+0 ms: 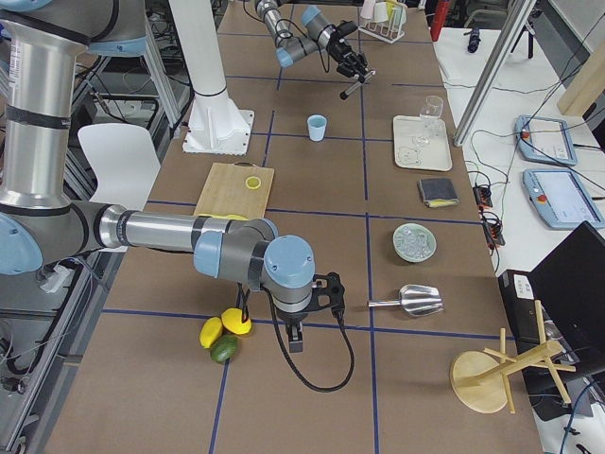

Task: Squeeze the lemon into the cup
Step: 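Lift the muddler out of the cup and carry it back with the left gripper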

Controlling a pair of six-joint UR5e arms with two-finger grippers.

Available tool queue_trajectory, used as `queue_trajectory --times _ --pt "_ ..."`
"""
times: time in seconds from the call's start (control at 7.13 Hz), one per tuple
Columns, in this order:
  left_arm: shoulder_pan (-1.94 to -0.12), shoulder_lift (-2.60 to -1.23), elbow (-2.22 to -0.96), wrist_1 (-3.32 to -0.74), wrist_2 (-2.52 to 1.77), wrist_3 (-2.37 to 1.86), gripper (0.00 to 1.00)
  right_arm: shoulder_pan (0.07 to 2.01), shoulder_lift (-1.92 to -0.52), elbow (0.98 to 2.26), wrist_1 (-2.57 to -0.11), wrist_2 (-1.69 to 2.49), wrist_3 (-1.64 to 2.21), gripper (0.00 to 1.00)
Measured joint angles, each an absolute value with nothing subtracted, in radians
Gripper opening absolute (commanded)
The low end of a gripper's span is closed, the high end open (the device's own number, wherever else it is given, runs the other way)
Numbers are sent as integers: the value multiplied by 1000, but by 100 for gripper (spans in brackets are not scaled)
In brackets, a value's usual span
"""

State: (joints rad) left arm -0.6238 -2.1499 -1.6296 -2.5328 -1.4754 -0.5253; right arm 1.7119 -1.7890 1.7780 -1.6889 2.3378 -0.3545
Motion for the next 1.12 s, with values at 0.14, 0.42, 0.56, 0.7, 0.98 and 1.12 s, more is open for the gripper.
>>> queue_trajectory --times 0.14,0.42,0.56,0.7,0.98,1.12 --pt "-703 -2118 -1692 -2346 -1613 -525 0 1712 -1788 1772 -1689 2338 -355 100" --pt "-830 -2063 -1833 -1943 -1785 -521 0 1712 -1782 1760 -1689 2338 -356 100" --pt "-869 -2053 -1869 -1754 -1816 -523 0 1711 -1779 1758 -1689 2338 -356 100" --pt "-888 -2033 -1882 -1635 -1828 -531 0 1711 -1776 1757 -1688 2338 -356 100" --pt "-899 -1943 -1878 -1579 -1835 -603 0 1712 -1775 1759 -1687 2339 -356 100" --pt "-899 -1896 -1869 -1582 -1836 -651 0 1712 -1775 1761 -1687 2340 -356 100"
